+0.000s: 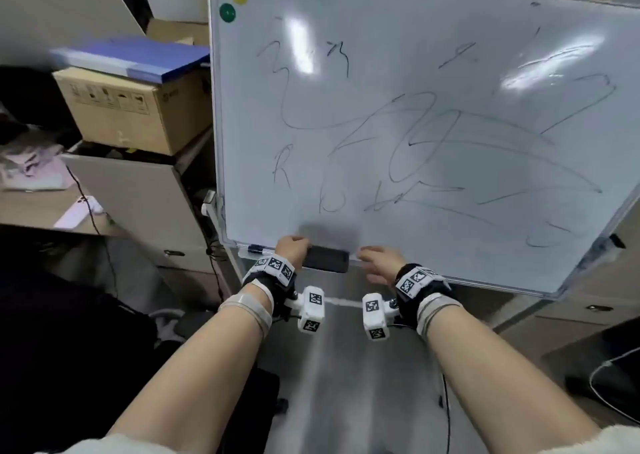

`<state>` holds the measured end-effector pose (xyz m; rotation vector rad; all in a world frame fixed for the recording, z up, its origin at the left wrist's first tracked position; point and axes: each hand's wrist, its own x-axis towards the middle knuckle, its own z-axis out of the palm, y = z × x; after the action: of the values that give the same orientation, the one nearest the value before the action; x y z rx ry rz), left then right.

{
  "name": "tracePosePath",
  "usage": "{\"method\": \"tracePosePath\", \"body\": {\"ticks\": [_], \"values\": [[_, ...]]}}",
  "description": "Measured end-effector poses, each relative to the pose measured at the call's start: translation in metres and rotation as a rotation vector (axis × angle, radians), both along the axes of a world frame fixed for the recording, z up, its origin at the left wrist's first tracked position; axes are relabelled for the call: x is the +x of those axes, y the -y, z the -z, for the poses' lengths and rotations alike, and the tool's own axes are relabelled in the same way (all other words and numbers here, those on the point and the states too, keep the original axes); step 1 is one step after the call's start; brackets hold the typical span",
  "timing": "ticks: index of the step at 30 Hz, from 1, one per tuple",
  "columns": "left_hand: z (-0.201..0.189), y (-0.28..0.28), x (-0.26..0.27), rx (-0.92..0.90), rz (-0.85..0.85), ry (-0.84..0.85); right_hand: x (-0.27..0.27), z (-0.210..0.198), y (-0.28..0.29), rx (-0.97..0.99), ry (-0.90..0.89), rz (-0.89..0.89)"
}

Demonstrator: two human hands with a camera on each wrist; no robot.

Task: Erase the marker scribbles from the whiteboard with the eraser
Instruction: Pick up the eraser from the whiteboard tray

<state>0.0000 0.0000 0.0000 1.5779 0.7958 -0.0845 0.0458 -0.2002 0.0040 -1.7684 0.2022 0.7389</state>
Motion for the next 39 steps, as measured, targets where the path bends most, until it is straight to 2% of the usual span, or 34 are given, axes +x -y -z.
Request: {"method": "tracePosePath", "body": {"ticks": [4,9,12,15,19,24,26,30,36,39], "values": [[0.019,0.001,0.010,0.049,0.076,-0.092,0.009,0.026,-0.012,-0.038,0.028,-0.018],[0.032,0.005,0.014,0.175,0.134,-0.170,0.025,0.046,-0.020,-0.148,0.147,-0.200],[0.032,0.006,0.017,0.162,0.141,-0.160,0.034,0.060,-0.022,-0.232,0.161,-0.306],[0.031,0.008,0.022,0.215,0.191,-0.141,0.051,0.093,-0.021,-0.275,0.176,-0.323],[0.032,0.013,0.020,0.280,0.125,-0.143,0.040,0.062,-0.019,-0.332,0.263,-0.329],[0.002,0.027,0.021,0.134,-0.120,0.017,0.032,0.040,-0.022,-0.229,0.358,-0.380],[-0.014,0.021,0.024,0.105,-0.196,0.080,0.031,0.025,-0.031,-0.136,0.381,-0.403],[-0.046,-0.003,0.025,0.010,-0.354,0.229,0.030,-0.014,-0.058,-0.081,0.482,-0.511],[-0.094,-0.056,0.029,0.024,-0.497,0.463,0.032,-0.077,-0.116,-0.036,0.710,-0.364],[-0.115,-0.094,0.037,0.131,-0.527,0.523,0.040,-0.106,-0.142,-0.036,0.792,-0.254]]}}
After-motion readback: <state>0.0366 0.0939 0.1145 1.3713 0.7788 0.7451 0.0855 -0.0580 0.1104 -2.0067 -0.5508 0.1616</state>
